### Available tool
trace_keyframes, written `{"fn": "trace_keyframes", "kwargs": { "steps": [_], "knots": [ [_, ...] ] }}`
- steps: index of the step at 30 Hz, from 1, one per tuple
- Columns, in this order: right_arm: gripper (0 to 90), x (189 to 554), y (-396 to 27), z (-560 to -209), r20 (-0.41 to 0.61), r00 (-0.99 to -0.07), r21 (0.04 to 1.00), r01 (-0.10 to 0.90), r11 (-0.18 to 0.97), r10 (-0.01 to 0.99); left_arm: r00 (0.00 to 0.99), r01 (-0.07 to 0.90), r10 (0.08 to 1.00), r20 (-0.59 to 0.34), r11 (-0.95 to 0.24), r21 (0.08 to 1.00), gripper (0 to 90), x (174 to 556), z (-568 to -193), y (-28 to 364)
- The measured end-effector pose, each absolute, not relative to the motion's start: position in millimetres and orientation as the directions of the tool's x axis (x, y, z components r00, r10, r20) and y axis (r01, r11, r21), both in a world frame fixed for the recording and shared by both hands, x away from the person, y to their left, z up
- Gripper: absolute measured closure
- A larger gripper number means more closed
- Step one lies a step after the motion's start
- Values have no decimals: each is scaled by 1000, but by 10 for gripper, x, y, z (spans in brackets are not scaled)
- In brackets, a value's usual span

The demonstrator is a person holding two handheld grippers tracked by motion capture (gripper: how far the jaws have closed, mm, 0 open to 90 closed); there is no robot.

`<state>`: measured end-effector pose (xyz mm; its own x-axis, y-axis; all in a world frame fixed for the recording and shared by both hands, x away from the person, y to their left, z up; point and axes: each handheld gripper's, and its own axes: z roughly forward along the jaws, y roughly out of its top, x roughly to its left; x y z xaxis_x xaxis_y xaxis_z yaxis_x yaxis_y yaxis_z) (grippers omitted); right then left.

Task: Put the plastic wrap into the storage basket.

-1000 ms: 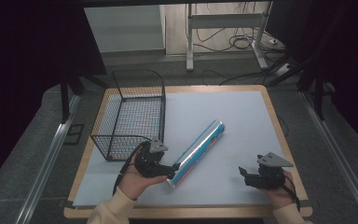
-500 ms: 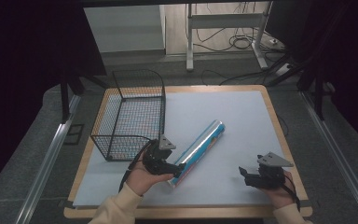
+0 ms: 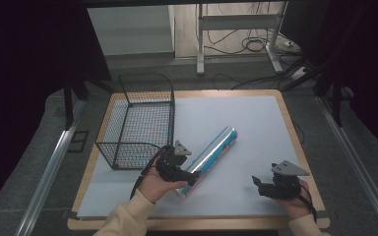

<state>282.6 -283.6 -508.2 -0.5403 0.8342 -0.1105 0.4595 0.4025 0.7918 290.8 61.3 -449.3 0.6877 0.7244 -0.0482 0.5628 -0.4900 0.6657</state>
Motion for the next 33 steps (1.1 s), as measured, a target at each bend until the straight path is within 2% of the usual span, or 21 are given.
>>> {"fn": "trace_keyframes", "kwargs": {
  "steps": [26,30,33],
  "knots": [
    [159,2835,-2830,-5104,-115,-543,783,466,412,832,703,578,710,-42,-536,615,168,3208,-4547,236],
    [159,2835,-2827,-5106,-117,-549,784,461,416,828,710,595,700,-76,-538,597,165,3301,-4565,141],
    [159,2836,-2824,-5110,-117,-551,783,461,418,827,709,599,703,-61,-555,577,159,3360,-4589,64]
  ]
}}
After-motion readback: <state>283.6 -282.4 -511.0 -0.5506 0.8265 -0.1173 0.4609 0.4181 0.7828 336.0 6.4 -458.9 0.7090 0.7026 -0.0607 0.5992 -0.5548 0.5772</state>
